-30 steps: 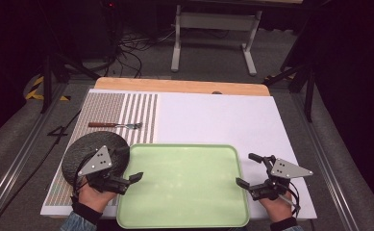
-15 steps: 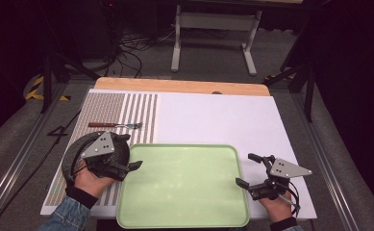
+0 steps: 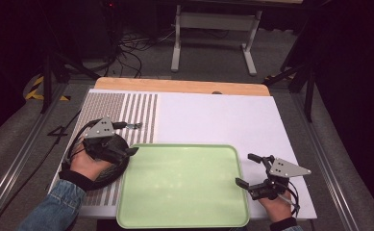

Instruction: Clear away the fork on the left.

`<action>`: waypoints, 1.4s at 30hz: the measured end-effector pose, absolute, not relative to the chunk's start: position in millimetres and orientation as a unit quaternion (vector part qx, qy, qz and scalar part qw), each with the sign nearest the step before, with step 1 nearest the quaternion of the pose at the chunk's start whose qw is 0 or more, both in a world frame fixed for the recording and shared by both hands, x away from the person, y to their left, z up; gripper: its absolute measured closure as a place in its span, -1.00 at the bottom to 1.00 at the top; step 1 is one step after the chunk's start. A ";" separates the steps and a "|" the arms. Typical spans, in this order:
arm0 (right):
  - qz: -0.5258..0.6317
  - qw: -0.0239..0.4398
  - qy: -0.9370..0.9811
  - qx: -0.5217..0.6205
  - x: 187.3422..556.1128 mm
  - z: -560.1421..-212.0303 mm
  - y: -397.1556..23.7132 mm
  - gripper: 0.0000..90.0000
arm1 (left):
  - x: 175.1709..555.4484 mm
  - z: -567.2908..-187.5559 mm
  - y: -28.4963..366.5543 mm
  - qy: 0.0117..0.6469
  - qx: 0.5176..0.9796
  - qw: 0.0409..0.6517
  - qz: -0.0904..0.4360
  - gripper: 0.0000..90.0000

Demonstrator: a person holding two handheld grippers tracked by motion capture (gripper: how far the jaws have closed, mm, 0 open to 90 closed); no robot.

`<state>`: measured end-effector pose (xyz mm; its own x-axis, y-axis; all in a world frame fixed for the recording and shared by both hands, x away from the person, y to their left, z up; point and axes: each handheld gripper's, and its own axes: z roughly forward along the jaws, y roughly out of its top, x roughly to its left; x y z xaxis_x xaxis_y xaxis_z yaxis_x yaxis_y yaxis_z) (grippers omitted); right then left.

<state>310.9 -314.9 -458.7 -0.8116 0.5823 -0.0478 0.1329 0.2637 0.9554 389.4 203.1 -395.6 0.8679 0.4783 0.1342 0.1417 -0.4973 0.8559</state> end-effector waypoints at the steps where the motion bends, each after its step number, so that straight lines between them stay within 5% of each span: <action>1: 0.561 0.200 0.769 0.233 310.8 -458.8 -315.2 -0.91 | 391.6 -394.0 204.1 0.183 0.848 0.462 0.183 -0.85; 29: 0.547 0.204 0.776 0.239 309.3 -463.1 -316.9 -0.91 | 449.3 -372.5 219.2 0.168 0.904 0.342 0.196 -0.87; 42: 0.552 0.200 0.774 0.239 307.6 -462.9 -317.6 -0.91 | 484.4 -389.3 233.6 0.193 0.908 0.314 0.197 -0.72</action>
<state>307.6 -317.6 -462.9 -0.8063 0.5897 -0.0456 0.1485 0.2766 0.9494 484.4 233.6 -389.3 0.8479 0.4738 0.2377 0.2258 -0.7285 0.6467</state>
